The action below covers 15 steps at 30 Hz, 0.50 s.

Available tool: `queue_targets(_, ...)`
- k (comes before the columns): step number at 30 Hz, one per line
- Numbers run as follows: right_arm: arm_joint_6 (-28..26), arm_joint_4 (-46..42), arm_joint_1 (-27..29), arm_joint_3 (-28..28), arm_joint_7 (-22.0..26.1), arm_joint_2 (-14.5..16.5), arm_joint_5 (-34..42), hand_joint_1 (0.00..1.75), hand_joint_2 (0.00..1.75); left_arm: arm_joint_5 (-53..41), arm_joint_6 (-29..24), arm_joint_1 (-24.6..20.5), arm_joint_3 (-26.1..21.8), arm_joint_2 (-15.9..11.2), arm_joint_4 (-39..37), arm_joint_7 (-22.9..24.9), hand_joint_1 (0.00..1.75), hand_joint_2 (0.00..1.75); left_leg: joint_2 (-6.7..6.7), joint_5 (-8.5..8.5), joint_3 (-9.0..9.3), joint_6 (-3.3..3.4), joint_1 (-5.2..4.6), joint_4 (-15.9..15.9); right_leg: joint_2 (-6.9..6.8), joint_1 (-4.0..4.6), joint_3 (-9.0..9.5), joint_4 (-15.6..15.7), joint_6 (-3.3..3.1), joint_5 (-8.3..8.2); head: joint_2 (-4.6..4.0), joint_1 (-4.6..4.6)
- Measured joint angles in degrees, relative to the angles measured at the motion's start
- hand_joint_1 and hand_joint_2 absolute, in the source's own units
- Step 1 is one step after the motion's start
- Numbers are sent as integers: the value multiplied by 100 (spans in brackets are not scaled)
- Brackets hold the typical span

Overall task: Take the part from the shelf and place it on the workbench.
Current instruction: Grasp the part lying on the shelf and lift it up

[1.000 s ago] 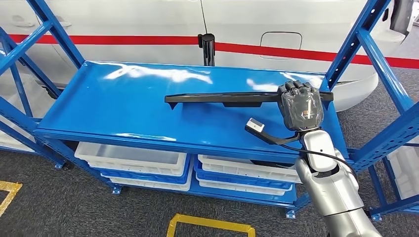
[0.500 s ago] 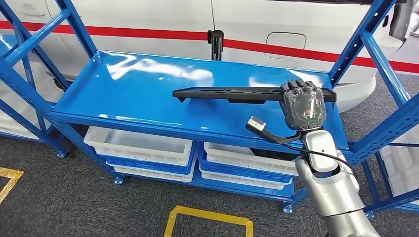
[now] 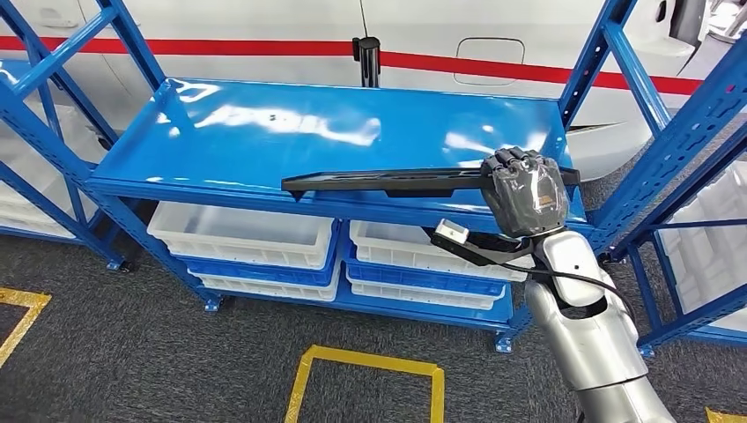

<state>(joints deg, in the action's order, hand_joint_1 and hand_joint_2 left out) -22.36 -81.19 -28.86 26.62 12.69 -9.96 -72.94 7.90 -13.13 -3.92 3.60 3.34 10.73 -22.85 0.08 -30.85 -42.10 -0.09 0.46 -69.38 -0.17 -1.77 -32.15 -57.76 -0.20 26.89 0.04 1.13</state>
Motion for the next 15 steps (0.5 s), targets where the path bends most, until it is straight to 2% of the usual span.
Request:
queue_targets(1, 17, -19, 12, 14, 44, 1, 51, 134, 175, -3, 4, -1, 1, 0, 0, 2, 0, 175, 1, -129, -39, -14, 13, -317, -1, 12, -67, -4, -3, -55, 0, -1)
queue_targets(2, 38, -37, 27, 27, 94, 1, 116, 134, 175, -7, 8, -1, 1, 0, 0, 4, 0, 175, 1, -129, -1, -15, 22, -466, -2, 22, -132, -8, 2, -105, 1, -2)
queue_targets(3, 68, -64, 43, 40, 149, 1, 195, 134, 175, -9, 9, -2, 1, -1, 0, 6, 0, 175, 1, -27, 147, -2, 26, -398, -1, 32, -195, -11, 9, -155, 1, -1)
queue_targets(4, 106, -102, 57, 51, 208, 1, 276, 134, 175, -14, 10, -6, 1, -1, 0, 10, 0, 175, -2, 113, 396, 25, 25, -134, 3, 41, -254, -13, 21, -204, 1, 1)
queue_targets(5, 155, -155, 66, 63, 274, 2, 362, 134, 175, -21, 10, -14, 0, -5, 1, 14, 0, 175, -11, 194, 706, 67, 20, 271, 6, 45, -301, -14, 34, -251, 1, 1)
queue_targets(6, 203, -213, 71, 74, 336, 3, 442, 134, 175, -29, 10, -26, 0, -13, 1, 20, 0, 175, -19, 205, 1012, 107, 6, 707, 9, 54, -337, -14, 55, -297, 1, -2)
queue_targets(7, 240, -271, 74, 86, 386, 6, 504, 134, 175, -40, 10, -36, 0, -20, 2, 26, 0, 175, -28, 182, 1224, 140, -14, 1020, 8, 52, -354, -6, 90, -340, 0, -4)
queue_targets(8, 268, -323, 79, 103, 427, 11, 551, 134, 175, -49, 10, -45, 0, -27, 2, 31, 0, 175, -35, 139, 1339, 169, -41, 1209, 4, 40, -360, 4, 128, -383, 0, 1)
queue_targets(9, 286, -364, 86, 119, 452, 18, 577, 134, 175, -54, 10, -49, 0, -33, 2, 36, 0, 175, -35, 140, 1364, 191, -68, 1271, 1, 30, -364, 21, 177, -429, 0, 5)
queue_targets(11, 310, -427, 106, 154, 480, 26, 603, 134, 175, -57, 10, -52, -1, -35, 2, 45, 0, 175, -20, 260, 1321, 261, -87, 1313, -2, 20, -377, 45, 245, -491, 1, 17)
queue_targets(12, 314, -451, 114, 167, 482, 21, 606, 134, 175, -57, 10, -57, -2, -36, 1, 49, 0, 175, -6, 343, 1276, 308, -79, 1348, 0, 32, -428, -15, 243, -412, 1, 9)
queue_targets(13, 315, -468, 121, 178, 484, 14, 609, 134, 175, -57, 10, -61, -2, -36, 1, 53, 0, 175, 8, 430, 1216, 348, -67, 1382, 2, 44, -506, -164, 214, -245, 1, 1)
queue_targets(15, 315, -485, 139, 201, 486, 2, 613, 134, 175, -57, 10, -68, -3, -37, 0, 55, 0, 175, 20, 595, 1026, 398, -63, 1396, 7, 52, -735, -829, 139, 306, 0, -14)
